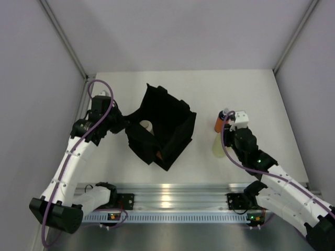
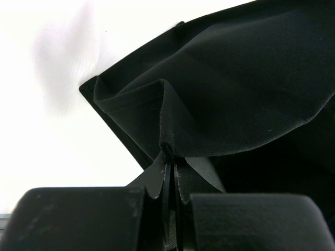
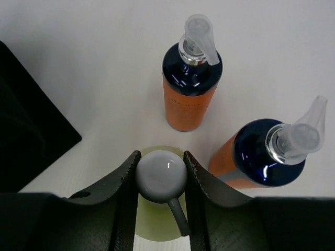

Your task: Take the personal care products out of the canvas bag

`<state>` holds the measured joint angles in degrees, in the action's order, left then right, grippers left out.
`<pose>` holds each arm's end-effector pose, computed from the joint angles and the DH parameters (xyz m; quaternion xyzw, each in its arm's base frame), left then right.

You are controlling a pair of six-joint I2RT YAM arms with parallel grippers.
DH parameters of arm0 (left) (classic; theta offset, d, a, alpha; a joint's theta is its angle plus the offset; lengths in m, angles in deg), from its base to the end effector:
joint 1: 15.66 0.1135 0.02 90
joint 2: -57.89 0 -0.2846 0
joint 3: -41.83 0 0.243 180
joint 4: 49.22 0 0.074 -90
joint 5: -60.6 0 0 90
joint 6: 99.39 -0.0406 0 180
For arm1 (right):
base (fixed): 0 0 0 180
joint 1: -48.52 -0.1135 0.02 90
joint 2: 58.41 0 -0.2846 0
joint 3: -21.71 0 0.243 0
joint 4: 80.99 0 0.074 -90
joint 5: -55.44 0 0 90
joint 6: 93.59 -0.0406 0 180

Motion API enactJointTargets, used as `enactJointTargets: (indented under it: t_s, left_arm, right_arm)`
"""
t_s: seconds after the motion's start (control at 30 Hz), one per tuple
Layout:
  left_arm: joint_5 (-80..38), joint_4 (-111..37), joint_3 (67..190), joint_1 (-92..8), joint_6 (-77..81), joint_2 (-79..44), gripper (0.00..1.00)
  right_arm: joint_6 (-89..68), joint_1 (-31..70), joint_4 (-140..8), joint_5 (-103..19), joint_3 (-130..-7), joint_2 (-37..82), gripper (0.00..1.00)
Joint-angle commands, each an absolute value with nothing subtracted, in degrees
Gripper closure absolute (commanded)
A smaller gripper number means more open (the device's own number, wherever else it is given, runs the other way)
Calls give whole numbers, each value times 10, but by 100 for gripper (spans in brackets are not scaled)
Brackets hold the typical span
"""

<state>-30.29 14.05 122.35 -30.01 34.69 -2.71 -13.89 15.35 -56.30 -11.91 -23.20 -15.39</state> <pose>0.1862 -0.0470 0.3656 -0.2385 0.8867 -0.1870 0.3491 0.1404 0.0731 0.2725 -0.0554 0.8220 0.0490 0.5646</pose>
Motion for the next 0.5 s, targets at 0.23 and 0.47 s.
enactJointTargets:
  t_s: [0.23,0.47]
  left_arm:
    - [-299,140,1248,-301,338,-38,100]
    - [-304,140,1252,-301,337,-38,100]
  right_arm:
    - [-152,163,-792,-135,-153,-241,100]
    - [-152,163,-769,-160,-150,-256,41]
